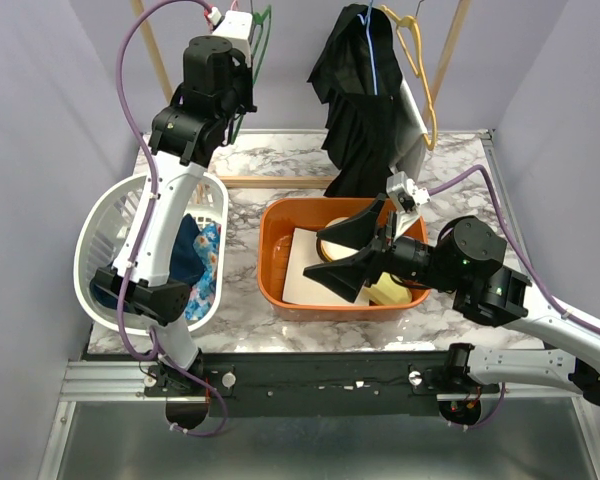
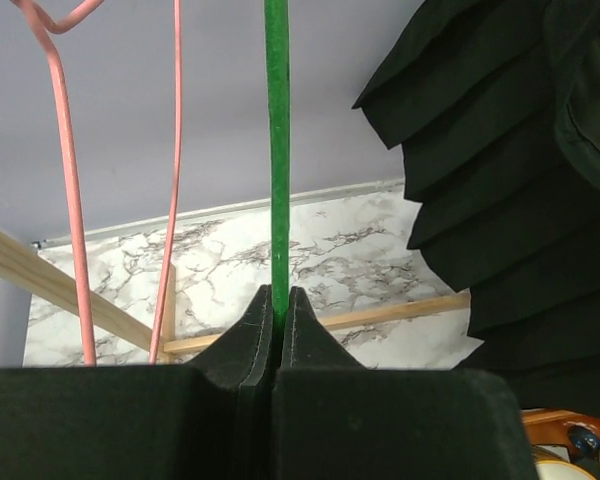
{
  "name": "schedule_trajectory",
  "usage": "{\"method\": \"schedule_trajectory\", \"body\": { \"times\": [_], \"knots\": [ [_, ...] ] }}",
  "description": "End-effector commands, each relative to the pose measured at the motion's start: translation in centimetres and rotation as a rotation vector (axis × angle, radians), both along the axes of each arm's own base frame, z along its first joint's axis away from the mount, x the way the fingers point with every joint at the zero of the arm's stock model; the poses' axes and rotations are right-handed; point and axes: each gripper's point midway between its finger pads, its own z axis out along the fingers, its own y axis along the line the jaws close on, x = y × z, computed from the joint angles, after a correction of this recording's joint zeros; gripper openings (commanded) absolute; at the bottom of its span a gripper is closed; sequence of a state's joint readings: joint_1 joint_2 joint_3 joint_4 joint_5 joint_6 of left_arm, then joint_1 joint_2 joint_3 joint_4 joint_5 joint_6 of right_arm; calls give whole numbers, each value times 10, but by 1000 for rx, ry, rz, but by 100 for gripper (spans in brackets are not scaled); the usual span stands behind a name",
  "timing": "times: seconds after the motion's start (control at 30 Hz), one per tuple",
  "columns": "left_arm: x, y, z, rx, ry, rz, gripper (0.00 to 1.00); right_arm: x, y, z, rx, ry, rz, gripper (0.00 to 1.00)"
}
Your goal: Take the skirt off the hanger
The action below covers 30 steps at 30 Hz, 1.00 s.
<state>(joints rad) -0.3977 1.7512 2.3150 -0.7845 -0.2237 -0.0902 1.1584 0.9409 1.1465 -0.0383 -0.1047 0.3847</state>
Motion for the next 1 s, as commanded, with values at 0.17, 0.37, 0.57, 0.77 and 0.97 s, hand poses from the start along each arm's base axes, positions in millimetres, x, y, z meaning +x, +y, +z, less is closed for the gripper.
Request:
{"method": "schedule_trajectory", "body": {
  "times": [0.17,0.37,0.57,0.77,0.97],
  "knots": [
    [-26,-8,28,-85,-65,-93,73,19,-8,-9,-38,76,-121,100],
    [-60,-8,51,-182,-99,-143,86,70,-49,-53,-167,225,-510,100],
    [-96,-26,66,-271,-140,-231,88,89,-110,-79,-243,310,-802,100],
    [-109,-69,57,-284,-104,-279,87,92,-142,-92,-269,327,-926,96],
    [-117,-127,56,-330,-117,-363,84,85,-133,-113,-290,361,-870,94]
  ]
}}
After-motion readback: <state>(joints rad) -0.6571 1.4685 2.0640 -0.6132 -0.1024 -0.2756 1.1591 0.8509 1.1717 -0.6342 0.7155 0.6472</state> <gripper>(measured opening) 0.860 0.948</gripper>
